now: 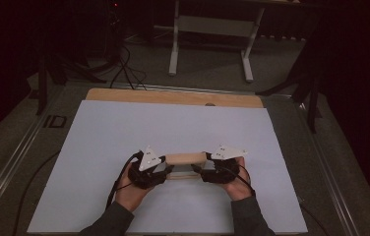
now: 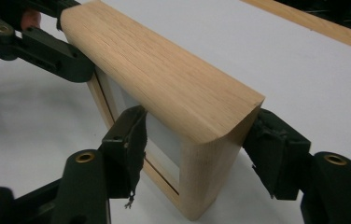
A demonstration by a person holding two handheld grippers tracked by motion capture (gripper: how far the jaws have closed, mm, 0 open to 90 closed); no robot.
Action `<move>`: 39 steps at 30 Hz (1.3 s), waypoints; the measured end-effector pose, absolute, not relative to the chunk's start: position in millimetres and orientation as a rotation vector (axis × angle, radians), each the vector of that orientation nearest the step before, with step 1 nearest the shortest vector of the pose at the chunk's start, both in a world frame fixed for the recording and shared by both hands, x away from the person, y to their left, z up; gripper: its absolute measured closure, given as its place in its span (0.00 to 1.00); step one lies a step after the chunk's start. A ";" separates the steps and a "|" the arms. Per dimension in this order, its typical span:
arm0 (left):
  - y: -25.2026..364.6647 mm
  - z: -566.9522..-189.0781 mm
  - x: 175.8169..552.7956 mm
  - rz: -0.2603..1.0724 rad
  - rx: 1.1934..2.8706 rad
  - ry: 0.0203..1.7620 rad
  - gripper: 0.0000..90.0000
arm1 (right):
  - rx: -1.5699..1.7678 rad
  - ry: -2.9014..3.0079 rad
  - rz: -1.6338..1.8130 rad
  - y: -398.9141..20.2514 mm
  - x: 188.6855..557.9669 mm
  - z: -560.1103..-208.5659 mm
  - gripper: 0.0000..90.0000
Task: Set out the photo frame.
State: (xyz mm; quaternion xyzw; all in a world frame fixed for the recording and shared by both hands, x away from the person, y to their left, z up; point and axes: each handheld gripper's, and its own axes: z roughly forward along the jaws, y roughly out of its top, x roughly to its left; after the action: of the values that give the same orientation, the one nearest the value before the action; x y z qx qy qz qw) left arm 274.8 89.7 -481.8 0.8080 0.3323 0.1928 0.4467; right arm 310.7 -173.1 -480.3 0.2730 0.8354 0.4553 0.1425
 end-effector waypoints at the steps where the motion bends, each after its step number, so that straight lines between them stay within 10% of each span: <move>1: 89.8 -481.8 274.9 0.477 2.001 0.822 0.65 | 0.784 2.412 1.315 -172.8 310.6 -480.5 0.47; 39: 100.6 -477.4 292.5 0.484 2.027 0.821 0.65 | 0.799 2.382 1.300 -160.5 319.5 -477.2 0.49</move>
State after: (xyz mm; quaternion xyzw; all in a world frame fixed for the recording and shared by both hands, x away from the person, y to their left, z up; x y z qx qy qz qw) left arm 292.5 100.6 -477.4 0.8144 0.3301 0.1944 0.4358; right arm 319.5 -160.5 -477.2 0.2790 0.8318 0.4539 0.1558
